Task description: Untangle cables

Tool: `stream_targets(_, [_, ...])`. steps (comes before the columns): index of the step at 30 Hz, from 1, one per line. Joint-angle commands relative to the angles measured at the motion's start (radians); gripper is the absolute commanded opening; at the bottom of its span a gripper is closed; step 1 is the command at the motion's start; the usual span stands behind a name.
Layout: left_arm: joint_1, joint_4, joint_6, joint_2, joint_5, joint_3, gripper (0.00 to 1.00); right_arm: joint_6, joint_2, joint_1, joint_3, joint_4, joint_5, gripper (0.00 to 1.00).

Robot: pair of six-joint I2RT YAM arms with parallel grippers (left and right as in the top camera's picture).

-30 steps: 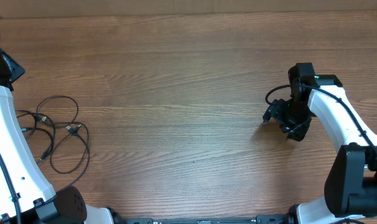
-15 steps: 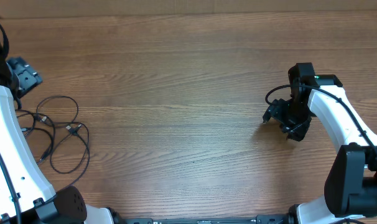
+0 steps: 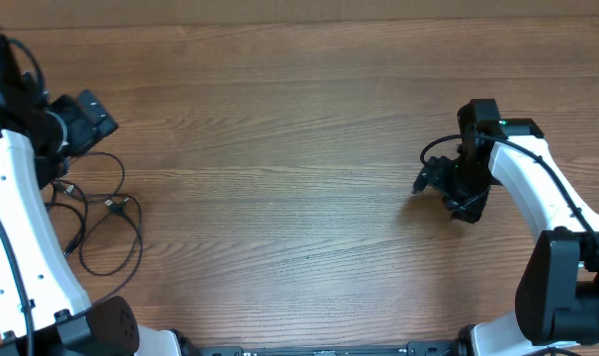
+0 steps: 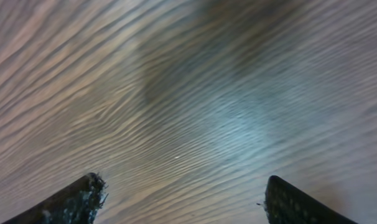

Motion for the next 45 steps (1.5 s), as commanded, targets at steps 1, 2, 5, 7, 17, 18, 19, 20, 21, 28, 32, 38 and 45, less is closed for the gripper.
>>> stream_targets(1, [-0.101,0.051,0.09,0.013,0.061,-0.057,1.0,-0.153,-0.001,0.053,-0.004,0.014,-0.133,0.87])
stream_targets(2, [-0.123,0.063,0.095,0.012,0.061,-0.068,1.0,-0.164,-0.001,0.067,-0.004,0.014,-0.133,0.89])
stream_targets(5, [-0.211,0.097,0.132,0.013,0.061,-0.105,0.99,-0.2,-0.001,0.129,-0.004,0.018,-0.133,0.94])
stream_targets(7, [-0.27,0.111,0.159,0.014,0.06,-0.121,1.0,-0.214,-0.001,0.168,-0.004,0.026,-0.132,0.96])
stream_targets(17, [-0.552,0.135,0.243,0.014,0.053,-0.174,1.0,-0.213,-0.001,0.27,-0.003,0.229,-0.129,1.0])
stream_targets(18, [-0.567,0.142,0.243,0.014,0.053,-0.174,1.0,-0.213,-0.001,0.267,-0.003,0.248,-0.128,1.0])
stream_targets(19, [-0.578,0.146,0.243,0.014,0.053,-0.174,0.99,-0.213,-0.001,0.26,-0.001,0.269,-0.129,1.0])
stream_targets(20, [-0.59,0.152,0.243,0.014,0.053,-0.174,1.0,-0.213,-0.001,0.252,0.001,0.284,-0.129,1.0])
stream_targets(21, [-0.594,0.159,0.243,0.014,0.053,-0.174,1.0,-0.213,-0.001,0.239,0.01,0.296,-0.129,1.0])
stream_targets(28, [-0.596,0.193,0.242,0.014,0.053,-0.174,1.0,-0.243,-0.001,0.117,0.132,0.17,-0.128,1.0])
stream_targets(32, [-0.595,0.156,0.242,0.014,0.039,-0.174,1.0,-0.253,-0.002,0.064,0.215,-0.05,-0.052,1.0])
stream_targets(38, [-0.595,0.057,0.207,0.014,-0.027,-0.174,1.0,-0.231,-0.055,0.066,0.246,-0.177,0.124,1.0])
stream_targets(45, [-0.595,-0.077,0.208,0.014,-0.034,-0.174,1.0,-0.237,-0.193,0.094,0.242,-0.173,0.123,1.0])
